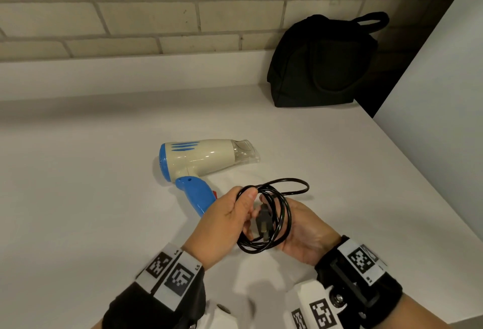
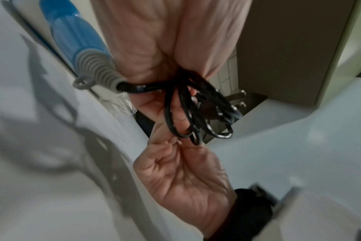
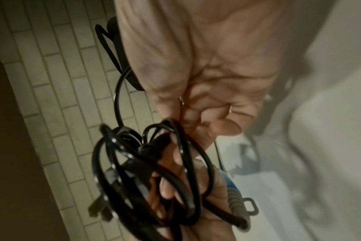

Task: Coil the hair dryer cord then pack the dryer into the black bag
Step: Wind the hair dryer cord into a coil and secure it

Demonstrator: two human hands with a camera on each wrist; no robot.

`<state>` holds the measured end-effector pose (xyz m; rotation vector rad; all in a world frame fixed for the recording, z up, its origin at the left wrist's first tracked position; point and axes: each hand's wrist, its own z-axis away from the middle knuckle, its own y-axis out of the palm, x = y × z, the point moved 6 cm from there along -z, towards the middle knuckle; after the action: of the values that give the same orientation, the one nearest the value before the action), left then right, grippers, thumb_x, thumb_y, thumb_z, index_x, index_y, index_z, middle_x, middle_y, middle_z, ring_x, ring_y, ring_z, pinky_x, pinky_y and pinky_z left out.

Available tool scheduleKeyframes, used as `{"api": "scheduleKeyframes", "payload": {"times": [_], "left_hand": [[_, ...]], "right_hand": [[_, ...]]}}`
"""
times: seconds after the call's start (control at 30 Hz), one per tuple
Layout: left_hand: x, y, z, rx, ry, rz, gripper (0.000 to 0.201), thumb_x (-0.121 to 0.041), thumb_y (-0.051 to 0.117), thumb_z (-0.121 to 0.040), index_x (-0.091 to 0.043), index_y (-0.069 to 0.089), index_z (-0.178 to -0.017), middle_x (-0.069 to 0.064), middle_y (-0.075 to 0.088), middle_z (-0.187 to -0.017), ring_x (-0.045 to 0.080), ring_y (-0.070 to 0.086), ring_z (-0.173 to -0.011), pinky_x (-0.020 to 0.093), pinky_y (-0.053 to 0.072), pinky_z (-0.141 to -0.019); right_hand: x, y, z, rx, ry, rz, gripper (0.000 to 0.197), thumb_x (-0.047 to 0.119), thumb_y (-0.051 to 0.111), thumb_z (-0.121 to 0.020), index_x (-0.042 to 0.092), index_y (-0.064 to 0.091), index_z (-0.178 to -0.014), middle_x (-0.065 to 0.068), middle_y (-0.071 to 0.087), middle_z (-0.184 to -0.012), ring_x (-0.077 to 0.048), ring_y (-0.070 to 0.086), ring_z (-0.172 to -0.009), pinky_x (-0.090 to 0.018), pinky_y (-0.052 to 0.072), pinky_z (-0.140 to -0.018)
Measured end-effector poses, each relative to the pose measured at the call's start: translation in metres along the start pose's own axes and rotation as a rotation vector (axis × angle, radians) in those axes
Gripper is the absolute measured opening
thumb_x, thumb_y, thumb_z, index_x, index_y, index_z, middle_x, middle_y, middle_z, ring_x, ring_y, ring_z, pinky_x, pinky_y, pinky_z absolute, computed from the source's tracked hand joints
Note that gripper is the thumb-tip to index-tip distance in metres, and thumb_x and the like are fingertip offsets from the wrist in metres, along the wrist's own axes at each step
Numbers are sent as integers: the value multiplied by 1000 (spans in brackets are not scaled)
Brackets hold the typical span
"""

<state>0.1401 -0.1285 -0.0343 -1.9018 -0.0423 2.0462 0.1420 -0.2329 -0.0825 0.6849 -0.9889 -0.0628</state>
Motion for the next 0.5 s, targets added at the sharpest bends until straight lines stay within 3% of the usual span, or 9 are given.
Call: {"api": "scheduleKeyframes", "payload": {"times": [0.1, 0.2, 0.27, 0.33, 0.43, 0.5], "left_hand": [[-4, 2, 0, -11, 52, -69, 29, -34, 33, -92, -28, 41, -64, -8, 47, -56, 9, 49, -55, 24, 45, -64], [-6, 5, -3, 23, 77, -107, 26, -34, 32, -92, -28, 44, -70, -8, 48, -58, 8, 50, -57, 19, 44, -63], [-5, 9, -4, 72, 65, -118, 26, -35, 32, -91, -25, 44, -70, -6, 47, -60, 11, 50, -59, 25, 46, -67], [-4, 10, -5, 85, 49, -98, 27, -35, 33, -91, -25, 43, -69, -6, 44, -59, 13, 49, -59, 33, 48, -70], [-6, 5, -6, 2, 88, -136, 26, -34, 32, -92, -27, 42, -69, -6, 47, -59, 7, 49, -58, 13, 41, -59], [-7, 2, -6, -53, 111, -140, 26, -32, 32, -93, -28, 42, -69, -8, 48, -62, -1, 50, -56, 8, 40, -56]], "right_hand": [[1, -1, -2, -13, 15, -63, 24, 19, 52, -79, -2, 61, -86, -8, 70, -67, -20, 68, -62, -27, 55, -57], [0, -14, -14, -138, -11, -105, 31, 15, 55, -81, 2, 51, -109, -11, 67, -76, -21, 66, -67, -28, 55, -59], [-1, -20, -20, -209, -17, -171, 45, 20, 64, -70, 3, 51, -110, -12, 62, -83, -21, 62, -75, -29, 54, -65], [0, -23, -24, -241, -48, -229, 47, 21, 68, -63, 6, 52, -104, -10, 61, -80, -19, 62, -69, -29, 53, -62], [4, -24, -25, -244, -116, -192, 44, 19, 67, -58, 8, 54, -98, -7, 66, -73, -18, 64, -64, -31, 54, -65], [3, -23, -24, -199, -117, -148, 40, 21, 64, -63, 7, 54, -99, -10, 66, -79, -22, 63, -74, -36, 52, -77]]}}
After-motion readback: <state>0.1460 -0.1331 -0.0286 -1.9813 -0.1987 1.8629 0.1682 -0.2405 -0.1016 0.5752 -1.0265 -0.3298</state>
